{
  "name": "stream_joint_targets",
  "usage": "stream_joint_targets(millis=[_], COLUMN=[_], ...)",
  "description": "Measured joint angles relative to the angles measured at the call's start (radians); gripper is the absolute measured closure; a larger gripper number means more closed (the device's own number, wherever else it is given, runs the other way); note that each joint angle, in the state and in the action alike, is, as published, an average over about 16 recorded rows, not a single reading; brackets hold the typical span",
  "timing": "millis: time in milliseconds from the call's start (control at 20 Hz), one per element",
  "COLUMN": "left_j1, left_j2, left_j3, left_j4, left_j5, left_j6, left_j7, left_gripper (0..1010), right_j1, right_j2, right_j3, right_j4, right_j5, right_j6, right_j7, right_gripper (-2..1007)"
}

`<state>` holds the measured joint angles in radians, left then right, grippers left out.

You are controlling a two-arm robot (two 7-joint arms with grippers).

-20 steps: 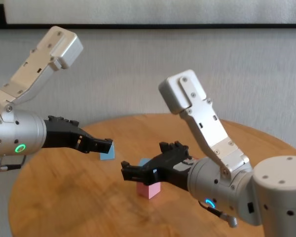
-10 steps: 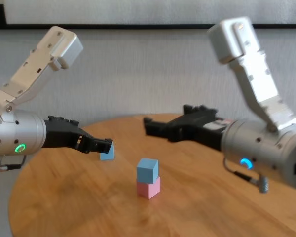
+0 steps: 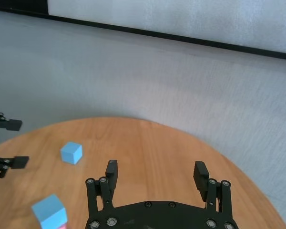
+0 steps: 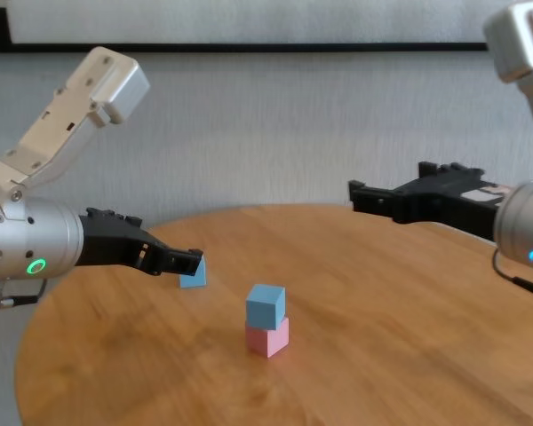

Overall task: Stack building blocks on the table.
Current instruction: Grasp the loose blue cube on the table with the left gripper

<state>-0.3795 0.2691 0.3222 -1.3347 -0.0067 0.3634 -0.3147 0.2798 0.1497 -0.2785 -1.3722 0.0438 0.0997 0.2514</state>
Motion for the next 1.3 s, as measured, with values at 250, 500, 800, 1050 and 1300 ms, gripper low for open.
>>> stream_joint_targets(millis=[250,500,800,1050,1300], left_j1=[-0.002,-0.014,-0.033,-0.051,-0.064], left_j2=[0.0,0.006,0.018,0.027,0.026], left_j3=[0.0,-0.003,-0.012,-0.02,-0.022], left_j4=[0.0,-0.005,-0.016,-0.012,0.009], left_j5=[0.0,0.001,0.006,0.014,0.023], left_j6=[0.0,-0.001,0.002,0.009,0.017], left_j7=[-0.002,-0.011,-0.018,-0.023,-0.025], left_gripper=[10,10,10,10,10], right_j1=[-0.003,-0.008,-0.008,-0.007,-0.006], right_j2=[0.03,0.043,0.042,0.04,0.038], right_j3=[0.007,0.004,0.002,0.002,0.002], right_j4=[-0.005,-0.008,-0.008,-0.006,-0.005], right_j5=[-0.012,-0.026,-0.027,-0.025,-0.024], right_j6=[-0.013,-0.026,-0.026,-0.024,-0.023], right_j7=[-0.01,-0.015,-0.014,-0.013,-0.013], right_gripper=[0,0,0,0,0])
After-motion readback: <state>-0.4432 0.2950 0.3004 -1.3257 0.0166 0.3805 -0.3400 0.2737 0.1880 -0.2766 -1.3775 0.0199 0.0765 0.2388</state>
